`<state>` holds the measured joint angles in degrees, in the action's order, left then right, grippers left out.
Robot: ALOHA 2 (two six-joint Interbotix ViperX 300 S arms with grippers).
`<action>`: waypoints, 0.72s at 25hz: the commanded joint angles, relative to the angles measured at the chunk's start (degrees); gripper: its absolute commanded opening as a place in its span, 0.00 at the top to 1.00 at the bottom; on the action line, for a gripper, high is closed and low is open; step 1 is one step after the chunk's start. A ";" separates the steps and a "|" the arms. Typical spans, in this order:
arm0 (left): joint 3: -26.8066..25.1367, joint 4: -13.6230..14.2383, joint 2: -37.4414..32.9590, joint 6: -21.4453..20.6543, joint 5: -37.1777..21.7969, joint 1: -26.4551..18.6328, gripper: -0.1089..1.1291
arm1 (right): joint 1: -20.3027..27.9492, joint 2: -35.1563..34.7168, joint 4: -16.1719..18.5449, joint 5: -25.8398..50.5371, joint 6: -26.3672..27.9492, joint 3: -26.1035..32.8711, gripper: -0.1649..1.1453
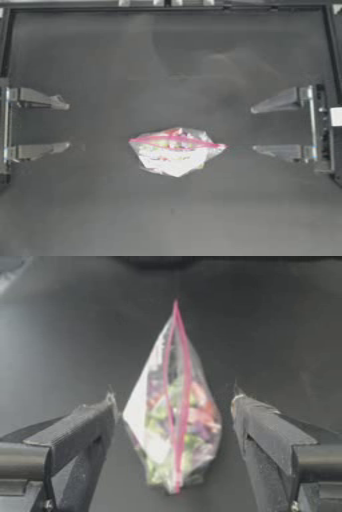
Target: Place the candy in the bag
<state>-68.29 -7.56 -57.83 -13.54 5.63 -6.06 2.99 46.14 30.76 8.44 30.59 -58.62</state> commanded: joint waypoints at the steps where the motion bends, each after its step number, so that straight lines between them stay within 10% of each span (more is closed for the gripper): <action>1: 0.26 0.00 -1.14 0.18 -0.53 0.18 0.12 | 0.09 0.88 0.18 -0.88 -0.09 0.00 0.13; 18: -2.11 -0.09 -8.53 0.26 -4.57 0.26 0.12 | 0.09 4.75 -0.18 -2.81 -0.09 -2.72 0.13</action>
<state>-70.75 -7.56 -66.18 -13.36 0.79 -5.89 2.99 50.63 30.76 5.80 30.50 -61.79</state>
